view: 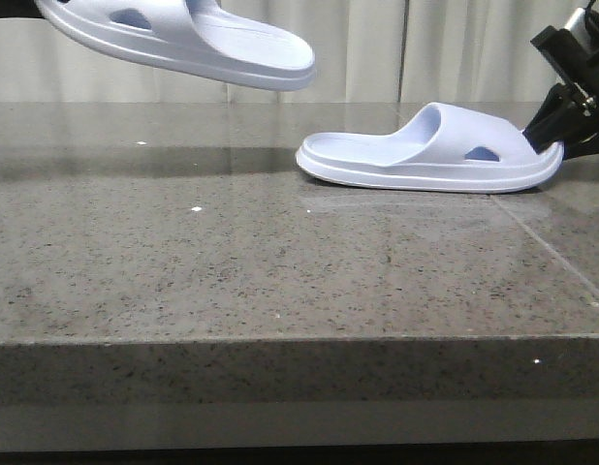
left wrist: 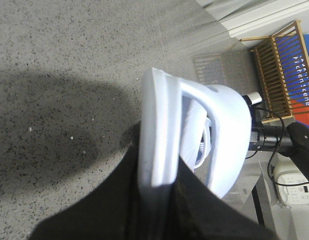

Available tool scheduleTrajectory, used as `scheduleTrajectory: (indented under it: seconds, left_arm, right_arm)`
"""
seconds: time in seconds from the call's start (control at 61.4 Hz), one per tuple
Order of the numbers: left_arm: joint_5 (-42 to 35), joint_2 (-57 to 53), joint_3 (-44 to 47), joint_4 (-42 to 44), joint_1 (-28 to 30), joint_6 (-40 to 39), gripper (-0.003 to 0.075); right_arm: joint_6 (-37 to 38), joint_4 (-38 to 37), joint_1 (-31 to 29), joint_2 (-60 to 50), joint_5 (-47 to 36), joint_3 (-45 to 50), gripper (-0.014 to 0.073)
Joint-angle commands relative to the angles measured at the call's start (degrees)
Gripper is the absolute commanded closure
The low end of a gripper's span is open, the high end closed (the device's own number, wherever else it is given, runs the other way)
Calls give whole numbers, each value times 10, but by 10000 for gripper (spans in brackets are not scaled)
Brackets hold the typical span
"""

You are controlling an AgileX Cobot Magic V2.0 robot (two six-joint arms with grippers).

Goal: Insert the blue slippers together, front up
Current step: 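Lower the right gripper and pinch the heel of the other slipper, then lift the second slipper with the right gripper toward the left gripper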

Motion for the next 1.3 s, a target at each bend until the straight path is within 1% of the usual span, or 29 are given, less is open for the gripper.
scheduleTrajectory:
  seconds: [0.0, 0.195, 0.326, 0.456, 0.619, 0.863, 1.074, 1.286]
  left_arm:
    - [48, -31, -17, -46, -4, -4, 739]
    - [47, -31, -17, -46, -4, -4, 739]
    - [47, -31, -17, -46, -4, -4, 739]
    - [47, -31, -17, -50, -4, -4, 739]
    - [47, -31, -17, -58, -4, -4, 739]
    - [46, -31, -17, -63, -4, -4, 739]
    - [50, -31, -17, -69, -5, -4, 739]
    - [52, -31, -17, -107, -5, -4, 739]
  right_arm:
    - [-10, 10, -6, -24, 20, -13, 653]
    - [-9, 18, -30, -41, 79, -64, 653]
    - [10, 58, -61, -68, 119, -116, 653]
    - [21, 98, -83, -102, 119, -147, 653]
    - [22, 132, -87, -137, 119, -158, 653]
    - [23, 167, -62, -153, 119, -158, 653]
    - [22, 190, -7, -151, 112, -158, 653]
    - [22, 192, 32, -137, 83, -158, 653]
